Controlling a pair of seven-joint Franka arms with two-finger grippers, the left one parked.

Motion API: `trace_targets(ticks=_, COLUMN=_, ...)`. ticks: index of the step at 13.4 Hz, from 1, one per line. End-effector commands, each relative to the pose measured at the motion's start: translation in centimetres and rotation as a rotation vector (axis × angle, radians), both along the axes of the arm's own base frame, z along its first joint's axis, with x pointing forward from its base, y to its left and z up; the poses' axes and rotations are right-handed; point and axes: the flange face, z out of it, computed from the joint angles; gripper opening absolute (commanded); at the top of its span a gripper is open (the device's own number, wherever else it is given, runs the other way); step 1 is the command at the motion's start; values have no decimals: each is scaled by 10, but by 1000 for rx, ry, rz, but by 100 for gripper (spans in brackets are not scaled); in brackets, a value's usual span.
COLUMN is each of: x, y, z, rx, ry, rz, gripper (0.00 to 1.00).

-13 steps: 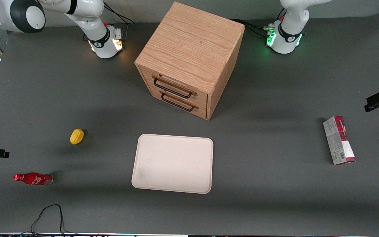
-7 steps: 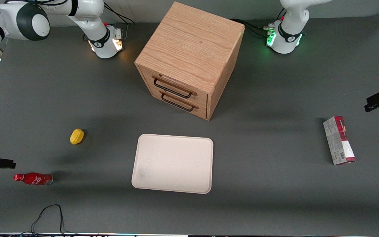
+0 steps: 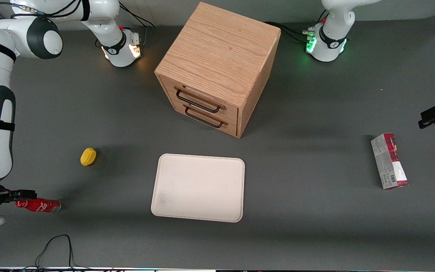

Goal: Place coke bottle on tray
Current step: 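Lower the open right gripper over the bottle's cap end, then close the right gripper on the bottle's cap end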

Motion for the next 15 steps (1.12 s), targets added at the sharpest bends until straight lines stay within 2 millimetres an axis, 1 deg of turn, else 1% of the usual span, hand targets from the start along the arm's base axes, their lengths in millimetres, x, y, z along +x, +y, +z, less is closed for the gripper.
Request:
trace_targets(ticks=1, x=9, y=-1, z=2, rx=-24, ry=-41, rz=49, gripper=100)
trace_targets(ticks=6, x=10, y=-1, z=1, rx=-25, ry=-52, rz=66, gripper=99)
trace_targets(ticks=8, x=11, y=0, z=2, rx=-23, ry=-59, rz=69, gripper=95)
trace_targets(ticks=11, x=12, y=1, z=-1, rx=-20, ry=-60, rz=66, gripper=78)
trace_targets(ticks=13, x=12, y=1, z=-1, rx=-20, ry=-60, rz=66, gripper=59)
trace_targets(ticks=15, x=12, y=1, z=-1, rx=-20, ry=-59, rz=67, gripper=37)
